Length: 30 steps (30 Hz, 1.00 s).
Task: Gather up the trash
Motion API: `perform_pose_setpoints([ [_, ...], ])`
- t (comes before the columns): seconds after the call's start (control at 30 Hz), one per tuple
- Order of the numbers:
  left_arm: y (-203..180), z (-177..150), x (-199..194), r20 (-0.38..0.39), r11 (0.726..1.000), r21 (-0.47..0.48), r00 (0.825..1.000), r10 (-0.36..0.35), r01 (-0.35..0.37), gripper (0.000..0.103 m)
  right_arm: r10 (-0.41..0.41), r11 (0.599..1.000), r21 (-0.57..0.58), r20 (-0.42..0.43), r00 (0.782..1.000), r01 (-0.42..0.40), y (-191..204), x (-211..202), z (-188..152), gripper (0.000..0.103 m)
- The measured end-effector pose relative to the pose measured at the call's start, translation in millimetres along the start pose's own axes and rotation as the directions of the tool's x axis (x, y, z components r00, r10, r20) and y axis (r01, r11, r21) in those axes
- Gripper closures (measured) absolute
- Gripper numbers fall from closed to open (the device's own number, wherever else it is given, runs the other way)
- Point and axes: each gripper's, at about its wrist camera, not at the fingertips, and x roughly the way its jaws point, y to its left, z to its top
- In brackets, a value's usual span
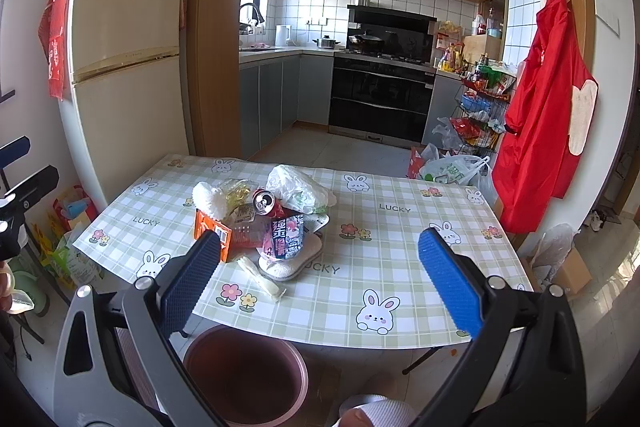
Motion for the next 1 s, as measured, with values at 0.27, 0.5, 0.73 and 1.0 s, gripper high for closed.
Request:
perform_pose_setpoints([
  [0.27,9.8,-14.3,13.1,0.029,0.997,-0.072,0.999,-0.017,0.019,0.005,0.009,1.0,0.013,-0.028,1.0,-0.009,1.6,13.5,-9.2,0.006],
  [0.5,21.3,-57.3,59.0,-0.065,0.994,-0.104,0.998,0.007,-0.014,0.005,0.109,0.986,0.135,-0.063,0.992,-0.1,-17.3,53.6,-34.0,0.005],
  [0.73,31.2,-103.0,116.1,-0.242,0.991,-0.134,0.97,-0.008,-0.026,0.005,0.129,0.972,0.211,-0.131,0.983,-0.099,-26.4,105.2,-58.4,0.005],
  [1.0,48.4,-106.5,180.6,-0.331,0.951,-0.307,0.933,-0.144,0.038,0.006,0.079,0.99,0.136,-0.241,0.967,-0.047,-21.0,157.2,-75.7,0.006],
])
